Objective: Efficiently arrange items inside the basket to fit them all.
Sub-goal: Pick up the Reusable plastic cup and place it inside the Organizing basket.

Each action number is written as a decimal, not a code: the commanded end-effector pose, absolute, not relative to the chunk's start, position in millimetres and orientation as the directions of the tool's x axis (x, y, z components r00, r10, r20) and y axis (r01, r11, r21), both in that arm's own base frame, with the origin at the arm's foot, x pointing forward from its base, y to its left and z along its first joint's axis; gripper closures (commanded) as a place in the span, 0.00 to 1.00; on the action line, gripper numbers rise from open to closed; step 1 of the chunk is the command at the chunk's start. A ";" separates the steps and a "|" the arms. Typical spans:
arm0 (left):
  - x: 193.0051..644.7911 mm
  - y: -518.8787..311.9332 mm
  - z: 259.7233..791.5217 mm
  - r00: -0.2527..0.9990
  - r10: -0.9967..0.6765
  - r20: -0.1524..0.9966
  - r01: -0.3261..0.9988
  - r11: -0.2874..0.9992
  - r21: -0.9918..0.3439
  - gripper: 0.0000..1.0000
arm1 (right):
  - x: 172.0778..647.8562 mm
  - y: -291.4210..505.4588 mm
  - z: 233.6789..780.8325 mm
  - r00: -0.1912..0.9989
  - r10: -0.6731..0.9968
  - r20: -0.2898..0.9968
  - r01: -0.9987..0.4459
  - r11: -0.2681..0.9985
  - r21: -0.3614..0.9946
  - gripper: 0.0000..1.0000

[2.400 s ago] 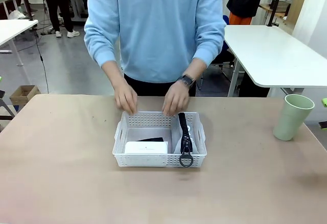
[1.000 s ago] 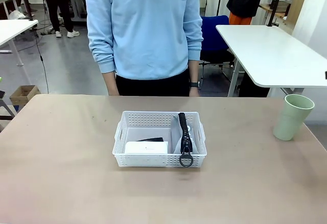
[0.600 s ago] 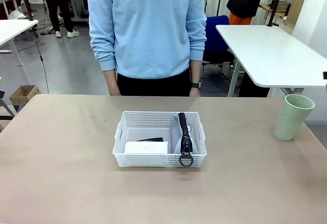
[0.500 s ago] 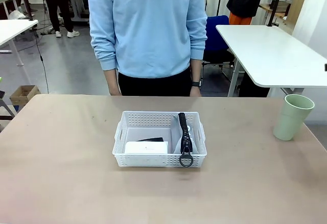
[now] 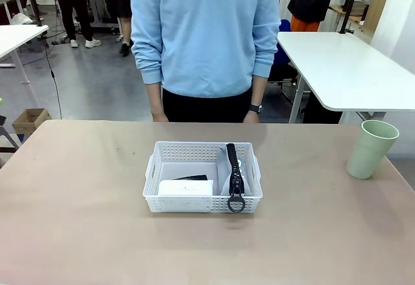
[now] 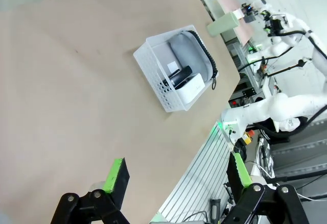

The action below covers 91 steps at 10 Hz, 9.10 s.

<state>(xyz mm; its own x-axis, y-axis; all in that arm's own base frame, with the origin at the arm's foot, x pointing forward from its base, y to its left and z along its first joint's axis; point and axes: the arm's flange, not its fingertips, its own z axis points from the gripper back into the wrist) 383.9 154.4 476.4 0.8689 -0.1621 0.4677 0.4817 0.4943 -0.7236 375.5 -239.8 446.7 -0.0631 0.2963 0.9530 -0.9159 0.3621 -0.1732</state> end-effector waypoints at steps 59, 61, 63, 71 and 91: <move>381.6 153.6 477.7 0.869 -0.165 0.467 0.481 0.502 -0.719 0.00 | 472.9 -200.9 220.5 0.181 0.015 0.983 -0.959 0.225 0.173 0.00; 381.6 153.6 477.7 0.869 -0.165 0.467 0.481 0.502 -0.719 0.00 | 472.8 -200.5 221.7 0.160 0.037 0.986 -0.963 0.225 0.148 0.46; 381.6 153.6 477.7 0.869 -0.165 0.467 0.481 0.502 -0.719 0.00 | 470.6 -199.8 223.0 0.166 0.035 0.985 -0.964 0.214 0.155 1.00; 381.6 153.6 477.7 0.869 -0.165 0.467 0.481 0.502 -0.719 0.00 | 457.3 -188.3 293.1 0.118 0.139 0.983 -0.983 0.156 0.096 1.00; 381.6 153.6 477.7 0.869 -0.165 0.467 0.481 0.502 -0.719 0.00 | 404.1 81.4 492.3 -0.015 0.701 0.713 -0.997 0.042 -0.062 0.16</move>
